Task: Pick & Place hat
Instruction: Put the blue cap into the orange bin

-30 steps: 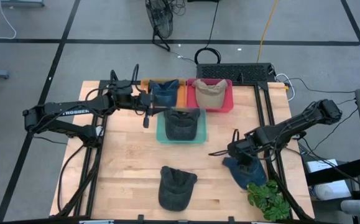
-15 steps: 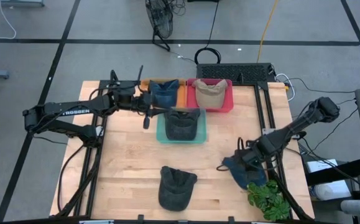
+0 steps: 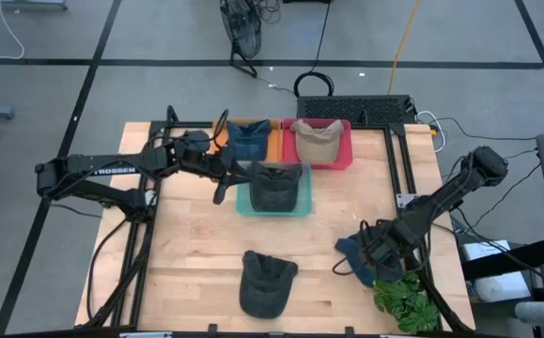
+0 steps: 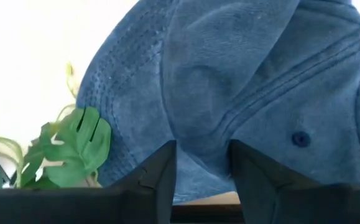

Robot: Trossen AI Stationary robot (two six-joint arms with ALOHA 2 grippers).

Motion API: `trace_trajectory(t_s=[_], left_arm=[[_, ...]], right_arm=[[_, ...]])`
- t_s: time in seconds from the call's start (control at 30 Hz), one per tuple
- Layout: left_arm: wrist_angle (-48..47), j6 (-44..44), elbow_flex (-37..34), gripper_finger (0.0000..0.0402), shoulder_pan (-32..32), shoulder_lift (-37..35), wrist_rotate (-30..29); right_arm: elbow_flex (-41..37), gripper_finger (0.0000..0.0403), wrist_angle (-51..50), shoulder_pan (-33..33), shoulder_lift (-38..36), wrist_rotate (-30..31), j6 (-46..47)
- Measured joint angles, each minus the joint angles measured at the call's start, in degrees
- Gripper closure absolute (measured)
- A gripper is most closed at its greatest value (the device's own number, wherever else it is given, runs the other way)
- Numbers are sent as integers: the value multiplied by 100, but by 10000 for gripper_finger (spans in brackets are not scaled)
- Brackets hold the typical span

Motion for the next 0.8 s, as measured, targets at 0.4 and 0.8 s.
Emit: trace_trajectory(t_s=[0.4, 0.8], left_arm=[[-33, -81, 0, 339, -368, 0, -27], [-76, -81, -2, 339, -701, 0, -448]], right_arm=[[0, 364, 142, -5, 130, 328, 140], [2, 401, 1556, -7, 127, 1074, 568]])
